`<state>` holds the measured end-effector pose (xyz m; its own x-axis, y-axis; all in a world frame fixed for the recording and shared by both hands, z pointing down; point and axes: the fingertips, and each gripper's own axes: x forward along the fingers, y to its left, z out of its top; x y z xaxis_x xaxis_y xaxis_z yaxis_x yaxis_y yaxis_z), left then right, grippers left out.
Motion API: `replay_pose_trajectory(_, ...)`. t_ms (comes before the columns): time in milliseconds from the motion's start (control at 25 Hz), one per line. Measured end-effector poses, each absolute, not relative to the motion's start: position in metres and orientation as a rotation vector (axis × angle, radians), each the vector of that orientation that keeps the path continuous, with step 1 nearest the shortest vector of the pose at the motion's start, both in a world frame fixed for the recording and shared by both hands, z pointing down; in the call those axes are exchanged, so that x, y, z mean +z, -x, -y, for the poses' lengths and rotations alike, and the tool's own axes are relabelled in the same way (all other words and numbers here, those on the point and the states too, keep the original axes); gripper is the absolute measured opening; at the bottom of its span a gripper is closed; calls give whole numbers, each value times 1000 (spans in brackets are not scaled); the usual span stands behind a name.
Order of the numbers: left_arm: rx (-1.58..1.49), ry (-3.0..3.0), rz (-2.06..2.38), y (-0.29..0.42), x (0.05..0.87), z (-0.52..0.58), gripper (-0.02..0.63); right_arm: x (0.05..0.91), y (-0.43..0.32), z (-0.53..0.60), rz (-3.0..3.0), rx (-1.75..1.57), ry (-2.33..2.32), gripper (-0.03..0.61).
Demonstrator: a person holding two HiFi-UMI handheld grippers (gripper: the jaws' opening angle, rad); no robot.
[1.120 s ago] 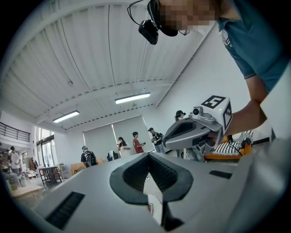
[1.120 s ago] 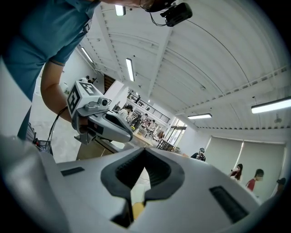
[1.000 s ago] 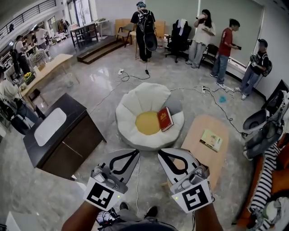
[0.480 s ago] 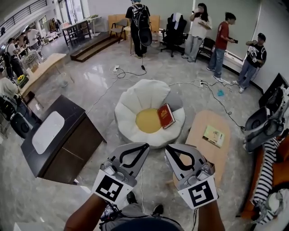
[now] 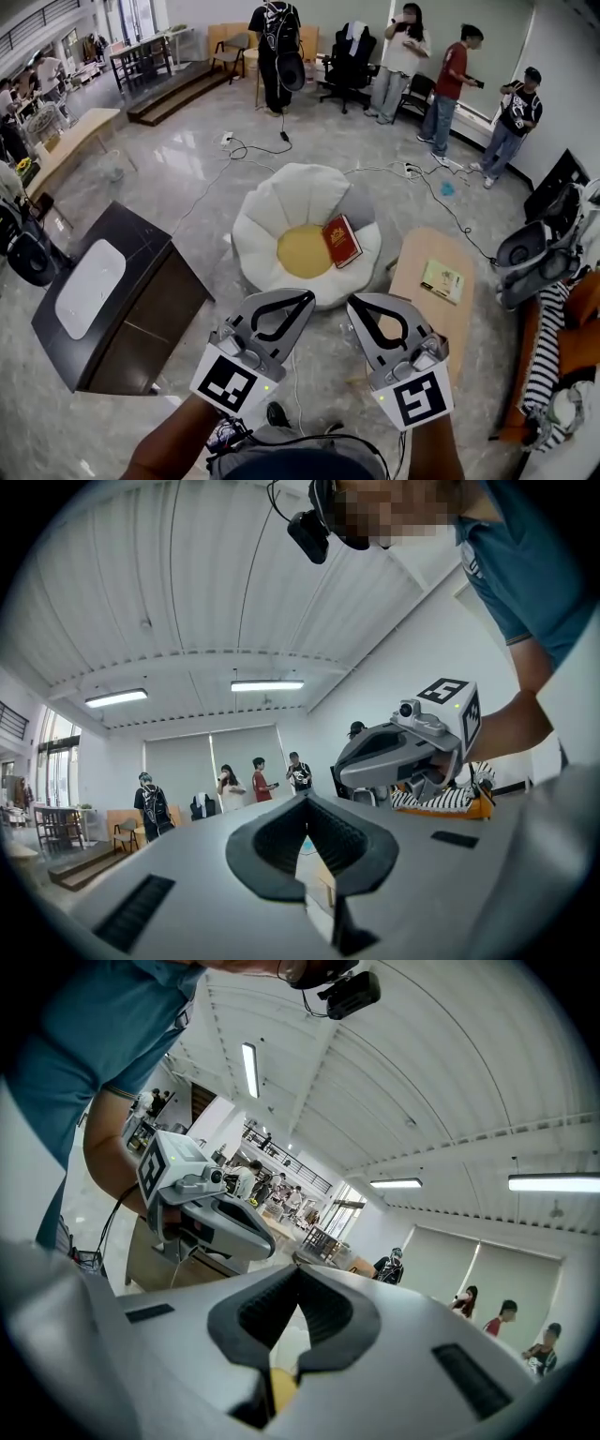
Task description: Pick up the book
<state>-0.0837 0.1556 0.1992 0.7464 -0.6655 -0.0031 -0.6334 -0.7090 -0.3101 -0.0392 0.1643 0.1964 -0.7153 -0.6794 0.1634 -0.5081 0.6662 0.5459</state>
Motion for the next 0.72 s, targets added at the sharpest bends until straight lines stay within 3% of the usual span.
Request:
replay_pose_trajectory(280,-145,2671,-1039,109,205,-126,5,199,54,-141,2507,-665,-942,12)
replay_pose_trajectory(720,-239,2648,-1091,93,209,-73,5,203,39,-82,2568,-649,-876,12)
